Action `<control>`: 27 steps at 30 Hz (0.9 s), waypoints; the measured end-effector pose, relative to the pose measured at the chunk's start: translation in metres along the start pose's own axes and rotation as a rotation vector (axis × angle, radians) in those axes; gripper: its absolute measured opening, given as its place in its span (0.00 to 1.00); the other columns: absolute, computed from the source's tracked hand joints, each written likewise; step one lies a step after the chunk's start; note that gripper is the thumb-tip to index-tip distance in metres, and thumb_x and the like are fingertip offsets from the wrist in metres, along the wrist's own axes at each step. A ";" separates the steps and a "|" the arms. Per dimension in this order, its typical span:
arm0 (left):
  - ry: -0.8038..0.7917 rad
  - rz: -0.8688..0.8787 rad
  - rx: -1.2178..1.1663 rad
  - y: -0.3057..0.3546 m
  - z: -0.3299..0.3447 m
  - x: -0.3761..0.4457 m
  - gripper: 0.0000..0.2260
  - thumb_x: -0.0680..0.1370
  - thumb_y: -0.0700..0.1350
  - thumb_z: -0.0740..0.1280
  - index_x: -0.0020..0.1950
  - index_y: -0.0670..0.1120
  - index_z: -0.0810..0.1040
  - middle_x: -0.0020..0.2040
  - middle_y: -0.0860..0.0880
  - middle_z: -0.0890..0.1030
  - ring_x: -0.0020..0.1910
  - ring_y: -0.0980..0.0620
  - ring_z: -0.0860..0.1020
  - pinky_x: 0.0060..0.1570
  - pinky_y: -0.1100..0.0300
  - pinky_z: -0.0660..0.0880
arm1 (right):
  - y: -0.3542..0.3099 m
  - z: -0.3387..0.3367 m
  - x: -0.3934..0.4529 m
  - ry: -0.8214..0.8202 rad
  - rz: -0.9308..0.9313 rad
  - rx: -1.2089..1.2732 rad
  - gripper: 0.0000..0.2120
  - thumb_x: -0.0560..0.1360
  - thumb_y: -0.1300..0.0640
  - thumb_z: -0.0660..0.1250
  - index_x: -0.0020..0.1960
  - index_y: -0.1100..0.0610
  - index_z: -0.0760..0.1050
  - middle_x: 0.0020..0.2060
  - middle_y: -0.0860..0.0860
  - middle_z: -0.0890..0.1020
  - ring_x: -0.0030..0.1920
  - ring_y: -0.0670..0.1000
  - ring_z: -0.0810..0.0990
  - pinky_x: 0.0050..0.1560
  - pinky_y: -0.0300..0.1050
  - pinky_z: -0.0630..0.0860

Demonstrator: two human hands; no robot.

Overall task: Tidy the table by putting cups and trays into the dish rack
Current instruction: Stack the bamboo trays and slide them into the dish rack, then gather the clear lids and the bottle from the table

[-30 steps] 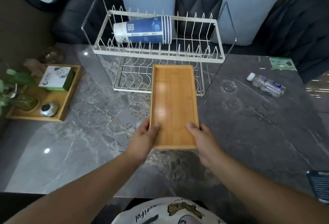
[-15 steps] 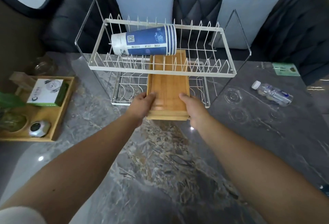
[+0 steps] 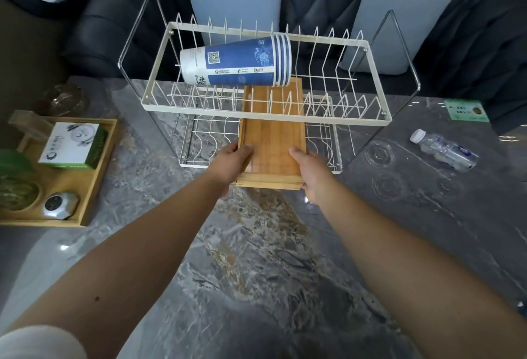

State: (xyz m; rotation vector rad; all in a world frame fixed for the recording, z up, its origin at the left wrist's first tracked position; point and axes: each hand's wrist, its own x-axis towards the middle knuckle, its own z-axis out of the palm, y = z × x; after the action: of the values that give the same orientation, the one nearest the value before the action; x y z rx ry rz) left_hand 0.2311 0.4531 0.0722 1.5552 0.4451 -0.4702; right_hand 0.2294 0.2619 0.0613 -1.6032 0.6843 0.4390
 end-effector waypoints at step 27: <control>-0.106 0.491 1.445 -0.144 0.039 -0.099 0.38 0.77 0.66 0.48 0.79 0.43 0.51 0.80 0.43 0.54 0.79 0.45 0.50 0.76 0.48 0.47 | 0.159 -0.092 -0.108 0.169 -0.521 -1.257 0.36 0.79 0.37 0.51 0.79 0.57 0.52 0.79 0.55 0.53 0.79 0.54 0.48 0.76 0.53 0.45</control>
State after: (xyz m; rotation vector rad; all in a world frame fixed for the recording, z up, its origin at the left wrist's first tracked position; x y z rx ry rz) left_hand 0.0678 0.4199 0.0051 2.8803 -0.5336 -0.4907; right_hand 0.0347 0.1834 0.0239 -2.9224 0.0007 0.3444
